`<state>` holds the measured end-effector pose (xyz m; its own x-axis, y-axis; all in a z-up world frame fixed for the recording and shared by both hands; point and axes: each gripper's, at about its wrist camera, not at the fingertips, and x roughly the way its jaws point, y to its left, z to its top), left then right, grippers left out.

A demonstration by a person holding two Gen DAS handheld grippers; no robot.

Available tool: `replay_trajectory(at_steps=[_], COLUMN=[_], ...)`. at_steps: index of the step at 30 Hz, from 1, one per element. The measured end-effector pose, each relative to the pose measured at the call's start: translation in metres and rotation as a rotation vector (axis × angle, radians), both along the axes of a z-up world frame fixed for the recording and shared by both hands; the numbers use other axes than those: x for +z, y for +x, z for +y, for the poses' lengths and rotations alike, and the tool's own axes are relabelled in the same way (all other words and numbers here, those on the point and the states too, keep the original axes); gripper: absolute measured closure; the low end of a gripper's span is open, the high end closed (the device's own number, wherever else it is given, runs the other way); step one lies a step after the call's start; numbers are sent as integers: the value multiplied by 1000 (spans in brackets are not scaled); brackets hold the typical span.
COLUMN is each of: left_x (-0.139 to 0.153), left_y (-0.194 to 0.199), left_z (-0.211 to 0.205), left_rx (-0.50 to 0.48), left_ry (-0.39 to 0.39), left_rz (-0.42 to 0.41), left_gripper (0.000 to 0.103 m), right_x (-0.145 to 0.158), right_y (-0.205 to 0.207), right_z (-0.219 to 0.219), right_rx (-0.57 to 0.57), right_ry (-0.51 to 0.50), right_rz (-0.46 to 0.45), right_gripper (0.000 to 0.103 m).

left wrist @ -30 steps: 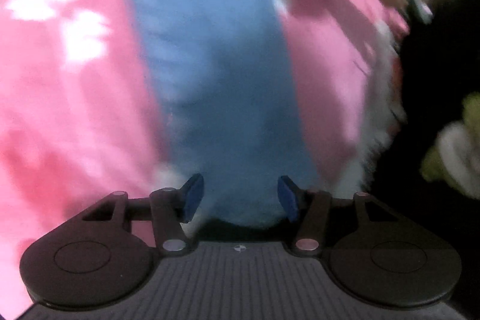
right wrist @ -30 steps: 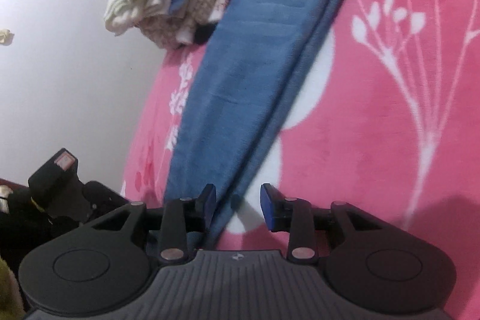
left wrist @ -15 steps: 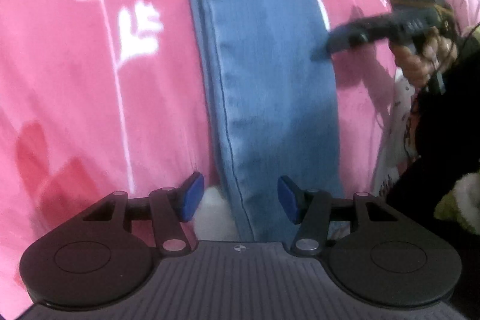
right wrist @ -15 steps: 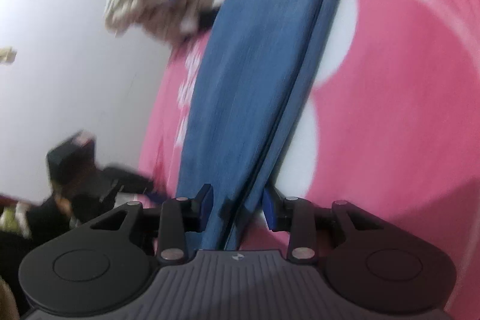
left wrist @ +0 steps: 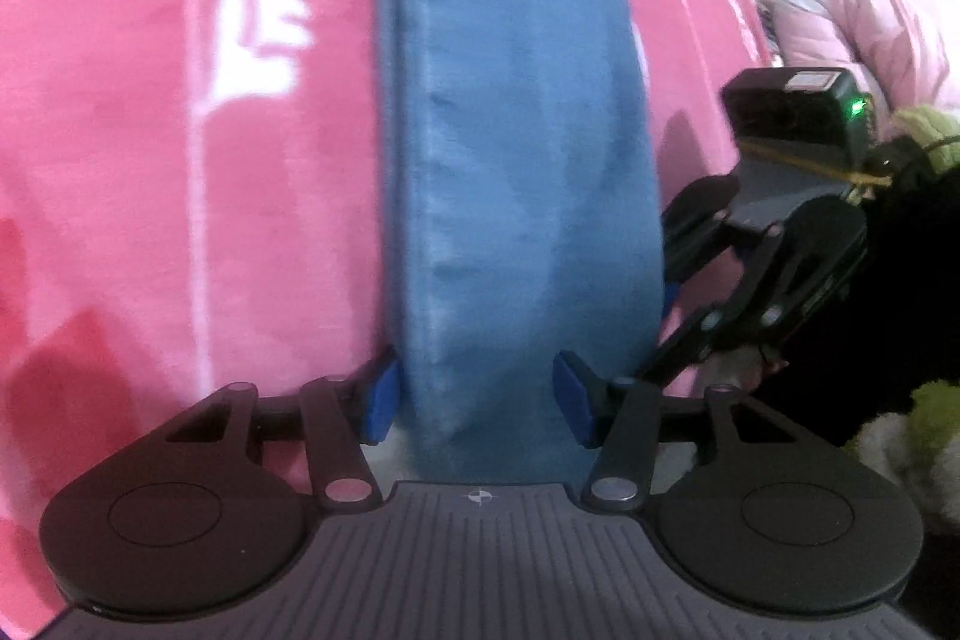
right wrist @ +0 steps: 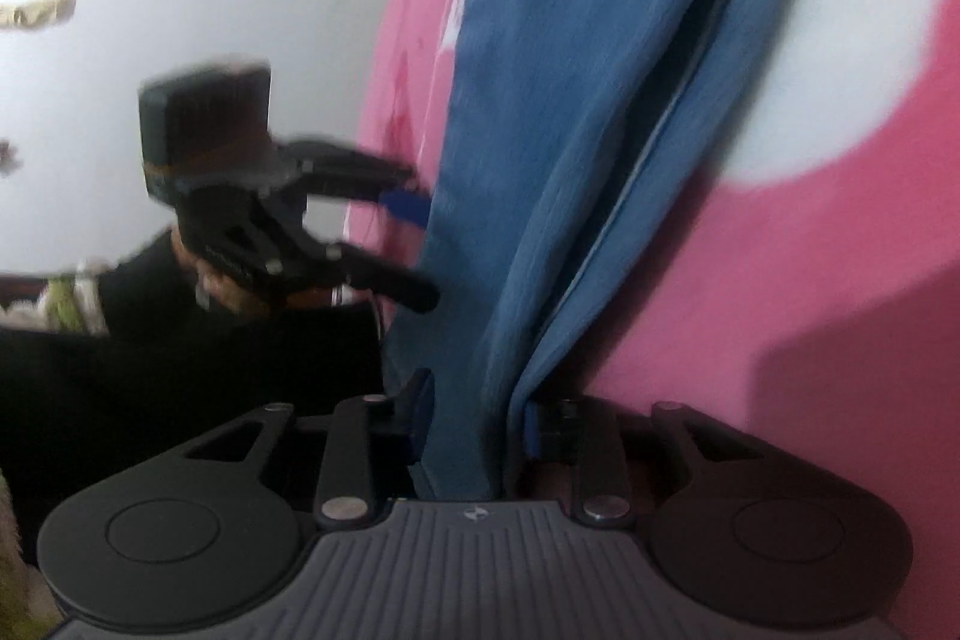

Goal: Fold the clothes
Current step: 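Grasp the folded jeans edge with both grippers and lift it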

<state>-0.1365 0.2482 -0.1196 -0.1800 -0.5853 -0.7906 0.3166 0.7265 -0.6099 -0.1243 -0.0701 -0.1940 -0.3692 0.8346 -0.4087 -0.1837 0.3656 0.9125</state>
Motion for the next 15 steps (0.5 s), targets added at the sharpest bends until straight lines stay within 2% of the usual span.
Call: replay_trajectory(at_steps=[1,3,4,5,6,7,11,15], left_x=[0,3,4,7,10,14,41,69], left_y=[-1,-3,-3,-1,2,5,28,81], left_z=[-2,-4,-4,-1,3,7,-1,-5], left_rx=[-10,-25,-29,-9,18,44,82,181], left_ry=[-2,2,4,-22,-64,-106,-214,-333], left_rz=[-7,-30,-40,-27,-8,10,-34,-116], left_gripper=[53,65,70,83,88,88,89,89], right_x=[-1,-1,0,1,2,6,37,60], right_y=[-4,-5,-4,-3,-2,1,20,64], right_z=[4,8,7,6,5,2,-17,-53], right_rx=[19,29,23,16,10,0,-82,-308], right_ry=[0,7,18,29,40,58,155,255], right_rz=[1,15,25,35,45,42,-9,34], right_gripper=[83,97,97,97,97,97,97,97])
